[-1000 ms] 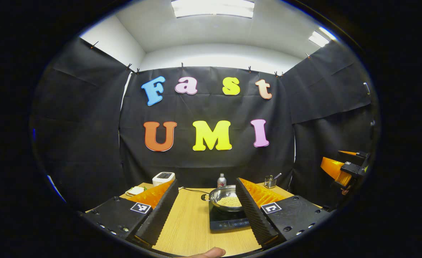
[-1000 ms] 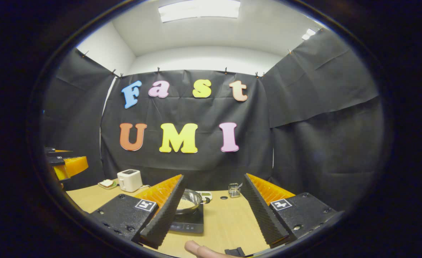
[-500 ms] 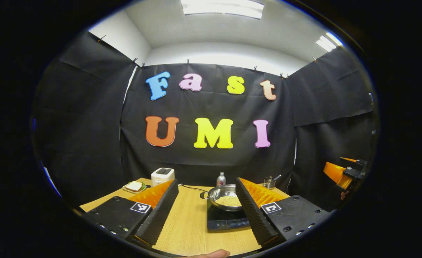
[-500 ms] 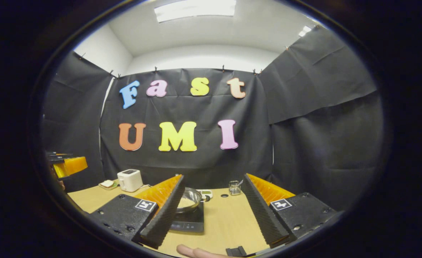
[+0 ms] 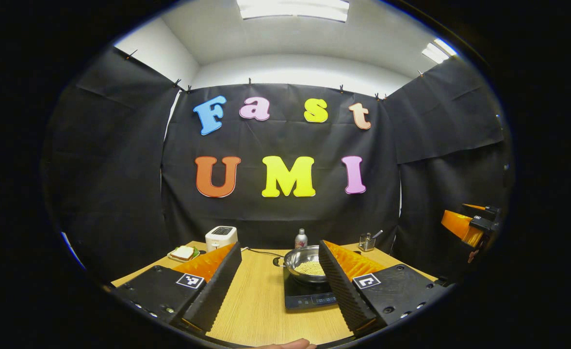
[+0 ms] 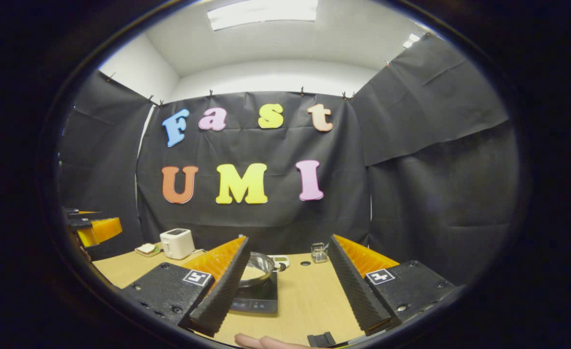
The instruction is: First push the handle of the pot to place it horizontally, then grasp the pot with both hands and set it on the induction cooktop.
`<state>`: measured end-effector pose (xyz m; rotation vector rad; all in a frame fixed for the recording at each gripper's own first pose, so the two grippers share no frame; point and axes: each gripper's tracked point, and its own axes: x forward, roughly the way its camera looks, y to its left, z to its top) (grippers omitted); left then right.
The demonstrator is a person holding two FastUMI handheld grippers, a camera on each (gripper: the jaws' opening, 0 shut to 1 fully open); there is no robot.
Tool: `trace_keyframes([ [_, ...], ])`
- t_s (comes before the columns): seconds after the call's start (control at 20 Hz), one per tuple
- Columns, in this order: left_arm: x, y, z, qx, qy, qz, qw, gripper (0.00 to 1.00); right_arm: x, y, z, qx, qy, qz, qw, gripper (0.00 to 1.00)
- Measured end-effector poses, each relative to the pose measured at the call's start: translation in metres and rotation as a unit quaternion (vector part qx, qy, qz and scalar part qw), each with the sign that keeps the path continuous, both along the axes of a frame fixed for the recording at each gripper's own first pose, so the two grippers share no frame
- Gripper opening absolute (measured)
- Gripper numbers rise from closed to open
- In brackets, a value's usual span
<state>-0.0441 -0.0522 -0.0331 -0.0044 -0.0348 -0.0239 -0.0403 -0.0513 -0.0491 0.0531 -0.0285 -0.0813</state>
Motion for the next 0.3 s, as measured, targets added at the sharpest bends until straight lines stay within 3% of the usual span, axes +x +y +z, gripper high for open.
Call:
trace_keyframes([
  [0.3, 0.001, 0.01, 0.007, -0.012, -0.017, 0.02, 1.0, 0.95, -0.004, -0.004, 0.0, 0.002, -0.01, 0.003, 1.0, 0.96],
])
